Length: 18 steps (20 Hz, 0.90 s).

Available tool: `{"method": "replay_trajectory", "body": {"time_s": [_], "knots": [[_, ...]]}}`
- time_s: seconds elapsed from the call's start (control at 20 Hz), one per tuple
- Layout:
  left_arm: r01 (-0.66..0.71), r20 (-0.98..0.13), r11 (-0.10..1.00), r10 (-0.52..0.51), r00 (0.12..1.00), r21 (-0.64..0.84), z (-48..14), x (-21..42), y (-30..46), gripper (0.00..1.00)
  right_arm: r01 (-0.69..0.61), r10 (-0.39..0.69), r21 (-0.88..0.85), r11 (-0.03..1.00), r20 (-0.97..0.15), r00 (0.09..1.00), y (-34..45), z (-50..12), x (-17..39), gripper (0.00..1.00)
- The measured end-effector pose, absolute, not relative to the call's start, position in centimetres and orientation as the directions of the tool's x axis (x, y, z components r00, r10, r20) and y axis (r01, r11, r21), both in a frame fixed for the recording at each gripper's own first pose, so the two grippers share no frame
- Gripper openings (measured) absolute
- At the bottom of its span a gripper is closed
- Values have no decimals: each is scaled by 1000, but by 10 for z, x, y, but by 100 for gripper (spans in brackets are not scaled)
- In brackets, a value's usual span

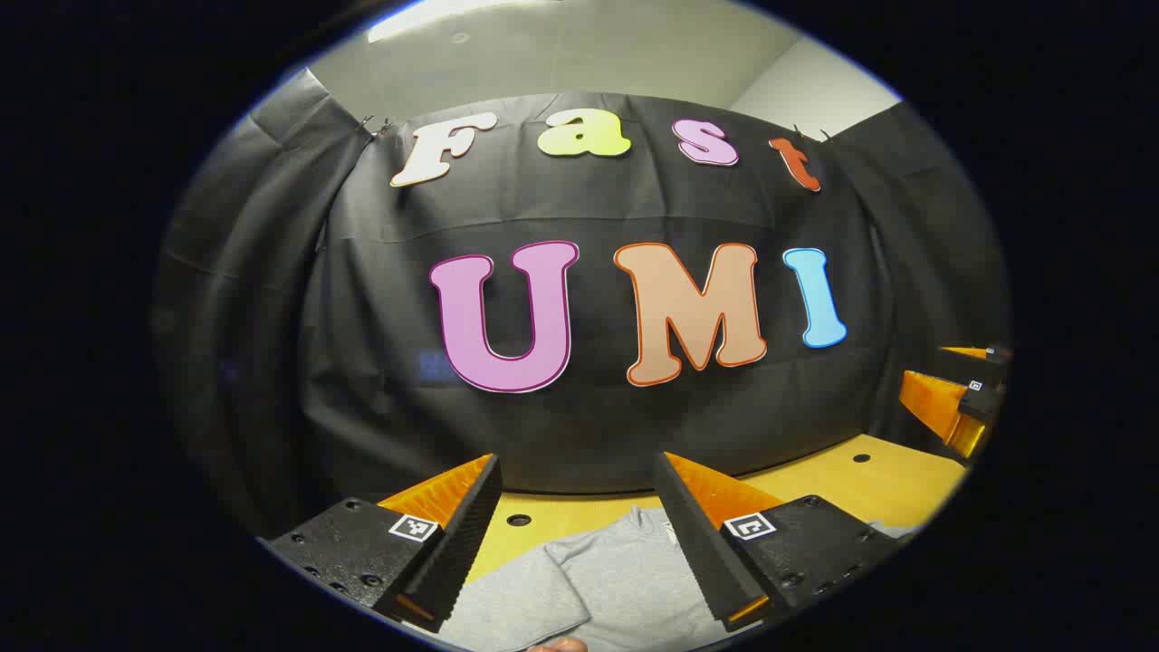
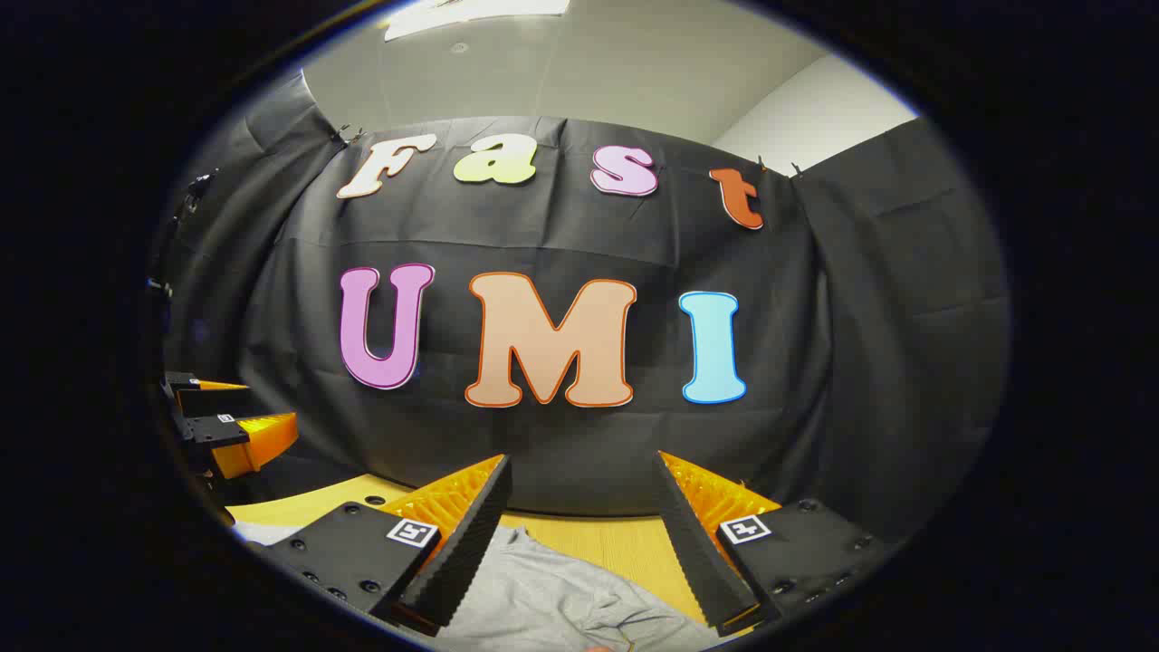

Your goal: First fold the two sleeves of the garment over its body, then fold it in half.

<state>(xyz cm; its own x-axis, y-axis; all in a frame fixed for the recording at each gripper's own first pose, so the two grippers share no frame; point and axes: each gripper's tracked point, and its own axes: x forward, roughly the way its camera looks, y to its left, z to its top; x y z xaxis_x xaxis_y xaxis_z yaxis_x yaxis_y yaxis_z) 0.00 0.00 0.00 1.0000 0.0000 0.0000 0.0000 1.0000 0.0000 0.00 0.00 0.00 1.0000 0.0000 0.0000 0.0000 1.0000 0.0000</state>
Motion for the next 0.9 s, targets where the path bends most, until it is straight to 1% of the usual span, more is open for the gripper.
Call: {"method": "replay_trajectory", "body": {"time_s": [0.1, 0.4, 0.45, 0.5, 0.55, 0.65, 0.7, 0.75, 0.9], "knots": [[-1, 3, 1000, 1, 1000, 7, 2, 1, 0, 98, -2, 2, 4, 1000, -3, 1000, -1, 1, 3, 97], [-5, 28, 1000, 5, 1000, 12, 8, 3, 1, 98, -15, 15, -6, 1000, -2, 1000, 2, 2, 4, 97], [-7, 27, 1000, 7, 1000, 9, 7, 3, 1, 100, -19, 19, -7, 1000, -6, 1000, 2, 1, 4, 97], [-9, 26, 1000, 9, 1000, 6, 7, 3, 2, 98, -20, 20, -8, 1000, -7, 1000, 2, 1, 4, 97], [-12, 23, 1000, 12, 1000, 3, 6, 2, 3, 100, -21, 21, -9, 1000, -6, 1000, 1, 2, 4, 97], [-17, 20, 1000, 17, 1000, -3, 4, 2, 4, 98, -20, 20, -11, 1000, 1, 1000, 1, 3, 3, 97], [-19, 18, 1000, 19, 1000, -4, 4, 1, 5, 100, -20, 20, -12, 1000, 0, 1000, 1, 3, 2, 97], [-20, 16, 1000, 20, 1000, -5, 3, 1, 5, 98, -20, 20, -12, 1000, -3, 1000, 1, 2, 2, 97], [-31, 14, 999, 31, 999, -15, 2, 0, 8, 98, -23, 23, -9, 1000, -16, 1000, 1, 0, 3, 97]]}}
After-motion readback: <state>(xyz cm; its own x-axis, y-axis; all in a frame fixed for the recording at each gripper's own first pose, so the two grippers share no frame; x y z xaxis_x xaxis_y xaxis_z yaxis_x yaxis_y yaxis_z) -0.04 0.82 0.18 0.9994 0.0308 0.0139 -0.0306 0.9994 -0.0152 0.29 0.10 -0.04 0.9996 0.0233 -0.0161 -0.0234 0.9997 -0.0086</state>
